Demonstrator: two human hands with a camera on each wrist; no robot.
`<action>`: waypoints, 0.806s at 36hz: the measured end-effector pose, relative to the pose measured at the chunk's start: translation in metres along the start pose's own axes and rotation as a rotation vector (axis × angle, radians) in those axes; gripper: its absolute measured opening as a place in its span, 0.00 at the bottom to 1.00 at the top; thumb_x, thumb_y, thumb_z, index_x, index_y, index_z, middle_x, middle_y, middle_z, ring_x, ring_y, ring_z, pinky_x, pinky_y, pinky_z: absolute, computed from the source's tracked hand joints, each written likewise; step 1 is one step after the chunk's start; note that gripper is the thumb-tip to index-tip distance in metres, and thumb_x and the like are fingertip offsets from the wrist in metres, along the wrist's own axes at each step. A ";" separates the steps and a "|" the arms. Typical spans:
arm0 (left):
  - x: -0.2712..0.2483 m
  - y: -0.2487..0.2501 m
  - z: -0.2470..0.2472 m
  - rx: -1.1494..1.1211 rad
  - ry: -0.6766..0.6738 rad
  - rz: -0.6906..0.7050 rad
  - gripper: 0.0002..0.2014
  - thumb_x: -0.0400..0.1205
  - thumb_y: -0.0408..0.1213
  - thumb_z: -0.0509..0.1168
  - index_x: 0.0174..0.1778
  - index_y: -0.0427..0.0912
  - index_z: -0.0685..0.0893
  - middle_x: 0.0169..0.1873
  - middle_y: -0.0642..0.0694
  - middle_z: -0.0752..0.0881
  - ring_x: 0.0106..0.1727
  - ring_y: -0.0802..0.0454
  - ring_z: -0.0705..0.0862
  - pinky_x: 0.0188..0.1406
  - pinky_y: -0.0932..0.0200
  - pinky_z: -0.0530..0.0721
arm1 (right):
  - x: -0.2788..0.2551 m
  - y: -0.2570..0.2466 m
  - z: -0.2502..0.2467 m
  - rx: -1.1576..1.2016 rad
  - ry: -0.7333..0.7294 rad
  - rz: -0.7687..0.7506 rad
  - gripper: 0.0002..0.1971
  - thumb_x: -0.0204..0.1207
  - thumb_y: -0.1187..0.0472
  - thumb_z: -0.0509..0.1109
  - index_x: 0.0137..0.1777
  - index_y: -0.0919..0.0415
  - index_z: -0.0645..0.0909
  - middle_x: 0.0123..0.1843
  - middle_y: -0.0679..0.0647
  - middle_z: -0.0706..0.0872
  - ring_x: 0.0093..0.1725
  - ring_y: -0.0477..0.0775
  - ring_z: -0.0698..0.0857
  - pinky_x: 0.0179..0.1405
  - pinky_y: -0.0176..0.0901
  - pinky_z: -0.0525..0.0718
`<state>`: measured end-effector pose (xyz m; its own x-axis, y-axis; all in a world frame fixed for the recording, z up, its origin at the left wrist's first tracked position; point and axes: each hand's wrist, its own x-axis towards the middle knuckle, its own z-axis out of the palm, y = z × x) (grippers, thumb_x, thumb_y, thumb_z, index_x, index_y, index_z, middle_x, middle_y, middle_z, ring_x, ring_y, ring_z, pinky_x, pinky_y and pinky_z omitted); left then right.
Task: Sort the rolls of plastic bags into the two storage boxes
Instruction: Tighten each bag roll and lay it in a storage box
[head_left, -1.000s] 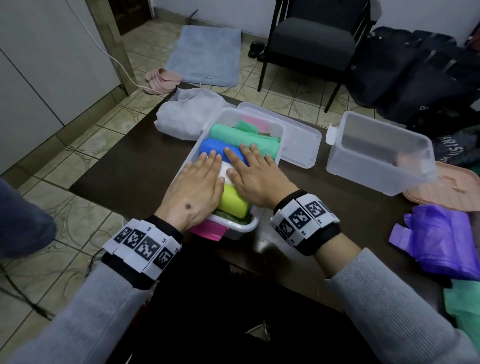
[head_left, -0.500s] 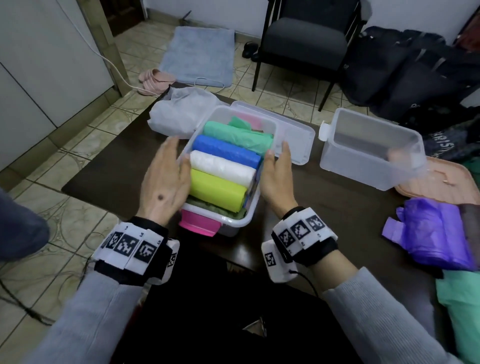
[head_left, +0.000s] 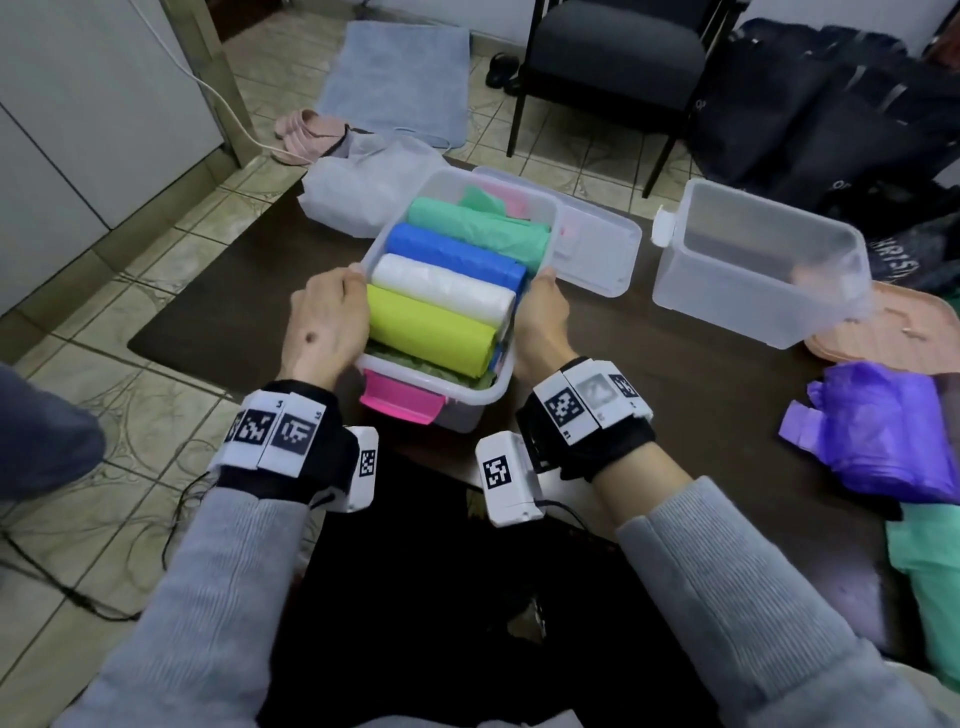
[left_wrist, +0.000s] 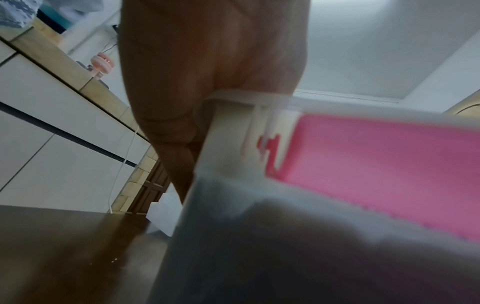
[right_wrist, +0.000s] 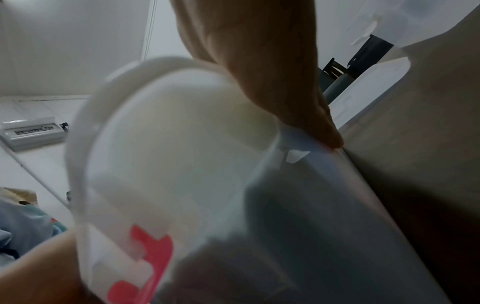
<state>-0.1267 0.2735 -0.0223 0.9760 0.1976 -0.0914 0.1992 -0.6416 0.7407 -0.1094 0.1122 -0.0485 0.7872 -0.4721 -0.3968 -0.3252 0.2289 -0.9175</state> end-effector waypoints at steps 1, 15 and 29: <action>0.001 0.000 -0.001 -0.001 0.003 -0.005 0.20 0.87 0.44 0.46 0.54 0.41 0.82 0.53 0.36 0.81 0.57 0.37 0.78 0.50 0.52 0.70 | 0.000 0.000 0.002 0.001 0.001 0.002 0.23 0.85 0.50 0.48 0.66 0.60 0.79 0.63 0.59 0.84 0.61 0.60 0.82 0.67 0.56 0.79; 0.003 -0.001 -0.003 0.062 -0.005 0.022 0.20 0.87 0.43 0.45 0.56 0.40 0.82 0.55 0.33 0.82 0.57 0.35 0.78 0.50 0.51 0.70 | 0.013 0.007 0.000 0.041 -0.071 0.013 0.22 0.85 0.48 0.49 0.62 0.57 0.81 0.60 0.58 0.85 0.59 0.60 0.84 0.67 0.57 0.79; -0.081 0.091 0.079 0.024 -0.140 0.701 0.23 0.84 0.44 0.56 0.74 0.39 0.72 0.74 0.41 0.72 0.76 0.47 0.68 0.76 0.58 0.62 | 0.066 -0.043 -0.163 -0.207 0.399 -0.226 0.20 0.81 0.59 0.63 0.71 0.62 0.73 0.67 0.58 0.77 0.64 0.56 0.78 0.67 0.43 0.72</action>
<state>-0.1811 0.1402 -0.0002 0.8766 -0.3638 0.3151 -0.4792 -0.5988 0.6418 -0.1288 -0.0680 -0.0393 0.6010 -0.7886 -0.1300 -0.2987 -0.0707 -0.9517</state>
